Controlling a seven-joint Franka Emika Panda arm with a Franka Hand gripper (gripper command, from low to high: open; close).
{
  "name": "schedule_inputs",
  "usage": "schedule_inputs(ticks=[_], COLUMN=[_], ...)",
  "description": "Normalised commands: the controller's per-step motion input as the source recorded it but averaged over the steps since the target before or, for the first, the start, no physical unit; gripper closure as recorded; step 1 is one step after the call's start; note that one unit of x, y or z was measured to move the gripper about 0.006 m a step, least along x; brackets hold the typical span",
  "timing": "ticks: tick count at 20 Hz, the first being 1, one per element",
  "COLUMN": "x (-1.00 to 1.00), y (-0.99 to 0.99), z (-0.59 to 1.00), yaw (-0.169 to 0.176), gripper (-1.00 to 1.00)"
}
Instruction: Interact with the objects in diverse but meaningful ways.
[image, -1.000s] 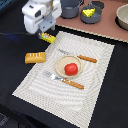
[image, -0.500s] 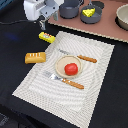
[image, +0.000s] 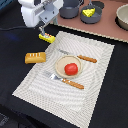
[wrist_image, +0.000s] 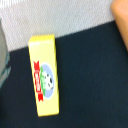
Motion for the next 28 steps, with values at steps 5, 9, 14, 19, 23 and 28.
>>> schedule_inputs(ticks=[5, 9, 14, 19, 23, 28], x=[0.52, 0.12, -0.02, -0.14, -0.32, -0.13], y=[-0.74, -0.8, -0.69, -0.38, -0.16, -0.03], z=[0.23, -0.04, -0.2, -0.26, -0.36, -0.09], yaw=[0.034, 0.082, 0.088, 0.09, 0.101, 0.124], gripper=[-1.0, -1.0, -1.0, -1.0, -1.0, -1.0])
